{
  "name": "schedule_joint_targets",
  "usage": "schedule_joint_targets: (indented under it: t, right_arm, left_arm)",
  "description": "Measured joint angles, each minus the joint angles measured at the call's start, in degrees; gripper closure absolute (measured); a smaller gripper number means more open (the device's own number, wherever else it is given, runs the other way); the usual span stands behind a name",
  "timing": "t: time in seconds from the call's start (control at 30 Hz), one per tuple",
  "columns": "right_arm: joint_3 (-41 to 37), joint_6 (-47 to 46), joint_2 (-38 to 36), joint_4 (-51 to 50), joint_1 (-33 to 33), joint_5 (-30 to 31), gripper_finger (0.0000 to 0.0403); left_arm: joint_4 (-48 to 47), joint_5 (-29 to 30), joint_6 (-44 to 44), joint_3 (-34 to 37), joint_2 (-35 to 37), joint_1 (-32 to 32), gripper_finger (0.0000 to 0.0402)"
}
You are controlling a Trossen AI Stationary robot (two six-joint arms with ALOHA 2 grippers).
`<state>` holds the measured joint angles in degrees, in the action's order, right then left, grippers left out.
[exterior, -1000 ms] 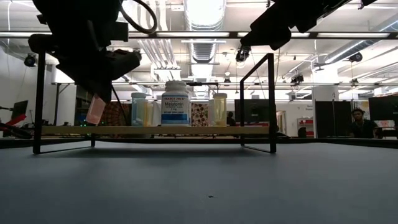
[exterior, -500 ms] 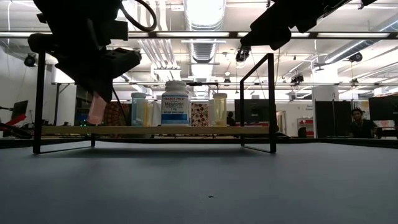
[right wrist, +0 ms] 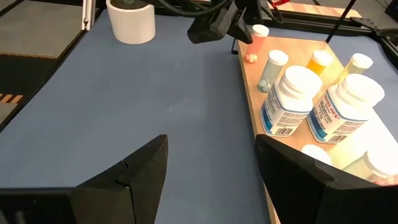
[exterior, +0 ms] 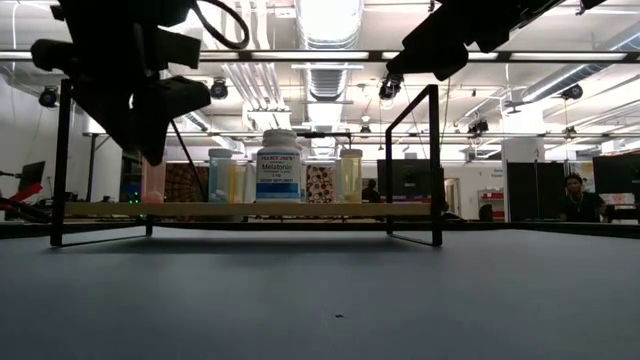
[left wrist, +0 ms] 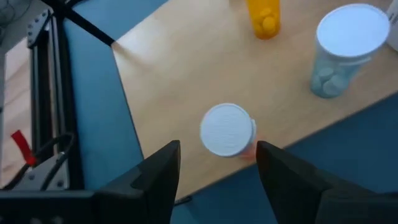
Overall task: Pick and place medicine bottles onto shelf by color
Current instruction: Put the pink pill bottle on the shelf
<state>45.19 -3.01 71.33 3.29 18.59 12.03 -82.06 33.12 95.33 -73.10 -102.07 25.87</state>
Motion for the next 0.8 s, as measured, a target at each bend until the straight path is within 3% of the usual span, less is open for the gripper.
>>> schedule_joint_targets:
  t: [0.27,0.5,0.67,0.8]
  right_arm:
    - [0.0,0.0,0.0,0.0,0.0,0.0,0.017]
    - [0.0,0.04,0.0,-0.02,0.0,0.0,0.017]
    - [0.0,0.16,0.0,-0.07,0.0,0.0,0.017]
    - [0.0,0.22,0.0,-0.09,0.0,-0.02,0.017]
  left_arm:
    - [-0.54,-0.1,-6.74,-4.3,1.1,0.0,0.0208]
    - [-0.5,-1.54,-22.17,-16.02,1.76,0.0,0.0208]
    - [1.97,-10.62,-44.23,-23.69,1.85,-0.07,0.023]
    - [3.65,-15.59,-61.4,-23.52,1.85,-0.22,0.0291]
